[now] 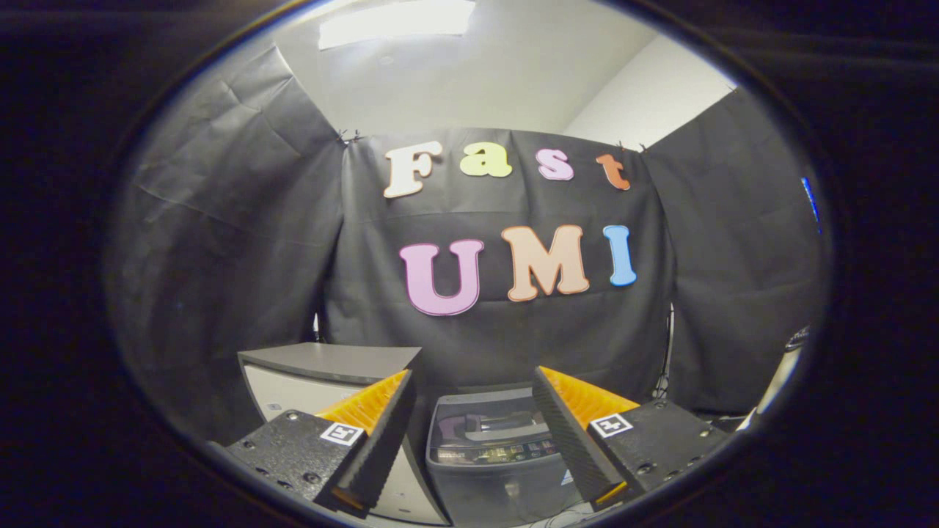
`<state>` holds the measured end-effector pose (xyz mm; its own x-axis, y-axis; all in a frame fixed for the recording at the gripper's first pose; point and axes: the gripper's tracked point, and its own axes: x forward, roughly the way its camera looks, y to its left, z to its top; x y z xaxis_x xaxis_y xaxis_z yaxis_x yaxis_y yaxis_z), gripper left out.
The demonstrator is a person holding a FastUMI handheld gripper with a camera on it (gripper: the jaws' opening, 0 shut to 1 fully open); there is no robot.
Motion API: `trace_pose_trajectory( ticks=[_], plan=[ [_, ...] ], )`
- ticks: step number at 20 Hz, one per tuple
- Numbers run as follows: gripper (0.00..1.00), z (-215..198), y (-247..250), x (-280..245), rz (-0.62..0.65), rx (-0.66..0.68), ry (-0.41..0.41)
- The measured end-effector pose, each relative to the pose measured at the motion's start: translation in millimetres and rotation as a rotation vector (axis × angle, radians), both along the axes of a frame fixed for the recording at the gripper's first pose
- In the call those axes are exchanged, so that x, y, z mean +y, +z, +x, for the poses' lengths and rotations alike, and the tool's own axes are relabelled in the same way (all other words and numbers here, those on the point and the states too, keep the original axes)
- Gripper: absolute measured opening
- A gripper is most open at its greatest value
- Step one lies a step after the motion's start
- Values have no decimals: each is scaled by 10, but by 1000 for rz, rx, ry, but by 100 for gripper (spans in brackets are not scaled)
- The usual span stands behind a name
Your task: Put the clothes into the washing machine and then close the washing machine lid.
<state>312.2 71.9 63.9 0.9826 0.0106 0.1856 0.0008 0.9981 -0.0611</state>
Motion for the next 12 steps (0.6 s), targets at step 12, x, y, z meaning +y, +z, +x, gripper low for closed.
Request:
trace_pose_trajectory(
  ticks=[12],
  plan=[
    [96, 27, -128, 18, -25, 11, 28]
  ],
)
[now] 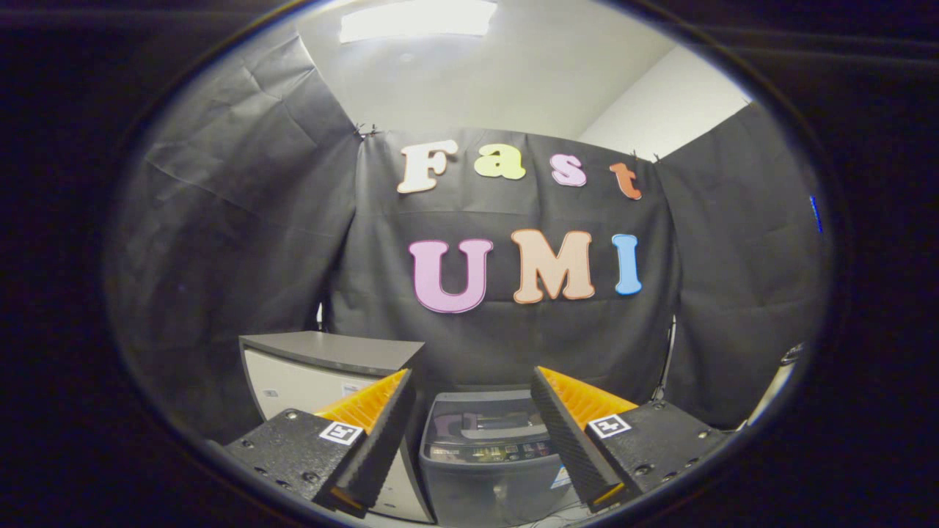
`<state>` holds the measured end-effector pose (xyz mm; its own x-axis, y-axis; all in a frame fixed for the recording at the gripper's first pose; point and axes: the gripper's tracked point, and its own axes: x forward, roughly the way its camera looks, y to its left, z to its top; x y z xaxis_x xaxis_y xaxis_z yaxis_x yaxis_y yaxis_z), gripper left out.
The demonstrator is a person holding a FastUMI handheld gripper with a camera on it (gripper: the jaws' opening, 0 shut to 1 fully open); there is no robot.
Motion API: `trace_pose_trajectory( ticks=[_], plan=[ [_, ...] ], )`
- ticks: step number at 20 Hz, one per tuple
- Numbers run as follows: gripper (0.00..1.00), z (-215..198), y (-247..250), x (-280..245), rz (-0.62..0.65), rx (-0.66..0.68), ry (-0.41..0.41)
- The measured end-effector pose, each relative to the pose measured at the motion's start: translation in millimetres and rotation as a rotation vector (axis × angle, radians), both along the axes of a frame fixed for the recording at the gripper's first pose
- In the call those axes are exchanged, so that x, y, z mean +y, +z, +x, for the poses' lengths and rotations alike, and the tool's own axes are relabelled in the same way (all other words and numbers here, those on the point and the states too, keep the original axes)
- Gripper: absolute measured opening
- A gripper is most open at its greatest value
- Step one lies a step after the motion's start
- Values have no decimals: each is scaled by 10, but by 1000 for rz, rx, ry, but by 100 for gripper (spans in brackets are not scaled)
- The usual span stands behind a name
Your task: Put the clothes into the washing machine and then close the washing machine lid.
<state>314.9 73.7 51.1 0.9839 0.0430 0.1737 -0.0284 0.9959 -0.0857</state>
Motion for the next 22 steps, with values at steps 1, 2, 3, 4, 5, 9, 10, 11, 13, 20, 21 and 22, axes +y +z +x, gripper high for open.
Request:
trace_pose_trajectory(
  ticks=[1, 2, 3, 4, 5, 9, 10, 11, 13, 20, 21, 22],
  plan=[
    [96, 5, -19, -45, 9, 5, -4],
    [96, 13, -40, -97, 14, 5, -10],
    [96, 20, -60, -162, 23, 8, -15],
    [96, 44, -77, -209, 32, 8, -20],
    [96, 59, -102, -252, 45, 10, -23],
    [96, 144, -237, -409, 78, 19, -20],
    [96, 176, -279, -457, 81, 21, -23],
    [96, 204, -325, -512, 86, 26, -26],
    [96, 285, -433, -588, 104, 40, -21],
    [97, 507, -696, -831, 149, 85, -19],
    [97, 514, -719, -856, 151, 85, -23],
    [97, 534, -721, -862, 153, 79, -21]
  ],
)
